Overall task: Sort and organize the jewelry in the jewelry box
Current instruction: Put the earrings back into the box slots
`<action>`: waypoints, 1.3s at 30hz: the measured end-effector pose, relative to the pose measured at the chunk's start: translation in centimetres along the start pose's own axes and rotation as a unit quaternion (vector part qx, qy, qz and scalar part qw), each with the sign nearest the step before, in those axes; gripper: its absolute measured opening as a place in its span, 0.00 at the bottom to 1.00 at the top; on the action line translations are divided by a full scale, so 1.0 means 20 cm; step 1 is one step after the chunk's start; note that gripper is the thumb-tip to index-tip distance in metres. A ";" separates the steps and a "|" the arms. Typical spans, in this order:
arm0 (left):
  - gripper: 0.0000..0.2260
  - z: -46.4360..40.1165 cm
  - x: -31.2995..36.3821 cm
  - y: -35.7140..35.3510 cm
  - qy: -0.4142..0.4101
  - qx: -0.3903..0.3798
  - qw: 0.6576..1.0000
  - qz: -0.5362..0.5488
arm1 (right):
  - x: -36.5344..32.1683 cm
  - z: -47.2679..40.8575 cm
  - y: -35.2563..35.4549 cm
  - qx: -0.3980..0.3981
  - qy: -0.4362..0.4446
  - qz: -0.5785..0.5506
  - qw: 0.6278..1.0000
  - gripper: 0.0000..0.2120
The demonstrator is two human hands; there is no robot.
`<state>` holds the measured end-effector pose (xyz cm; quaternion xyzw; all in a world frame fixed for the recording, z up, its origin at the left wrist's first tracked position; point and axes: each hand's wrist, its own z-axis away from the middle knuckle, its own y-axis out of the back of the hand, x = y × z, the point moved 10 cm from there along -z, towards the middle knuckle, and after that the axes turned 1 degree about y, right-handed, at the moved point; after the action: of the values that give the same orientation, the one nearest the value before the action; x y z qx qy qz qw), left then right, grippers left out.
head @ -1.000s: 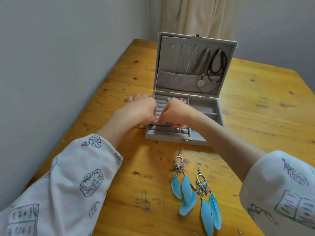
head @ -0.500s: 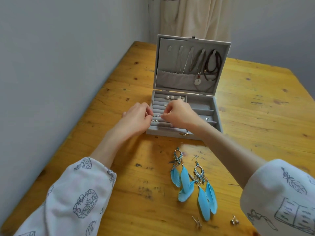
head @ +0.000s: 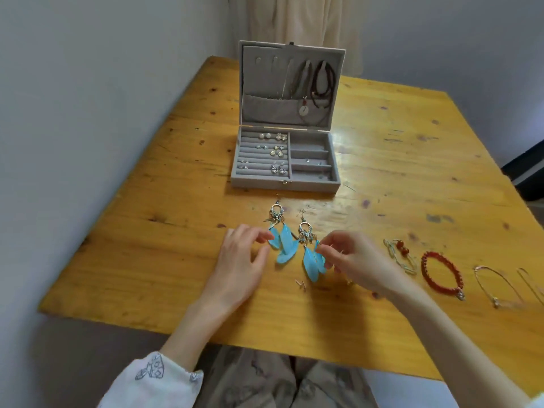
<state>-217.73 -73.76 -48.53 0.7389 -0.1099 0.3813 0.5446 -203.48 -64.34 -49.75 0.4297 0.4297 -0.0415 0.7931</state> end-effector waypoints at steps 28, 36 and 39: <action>0.04 0.22 0.15 -0.20 -0.037 -0.011 0.996 -0.081 | 0.01 0.23 0.00 0.128 0.076 0.006 0.989 0.01; 0.02 0.07 0.13 -0.08 -0.025 -0.015 0.999 -0.014 | -0.13 0.00 0.14 0.088 0.091 -0.061 0.990 0.05; 0.02 -0.10 0.06 0.09 0.012 0.034 0.999 0.013 | -0.22 -0.15 0.17 0.058 0.101 -0.060 0.991 0.04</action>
<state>-218.76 -72.26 -46.18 0.7506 -0.1001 0.4011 0.5154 -206.62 -61.38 -45.19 0.4503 0.5292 -0.0703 0.7157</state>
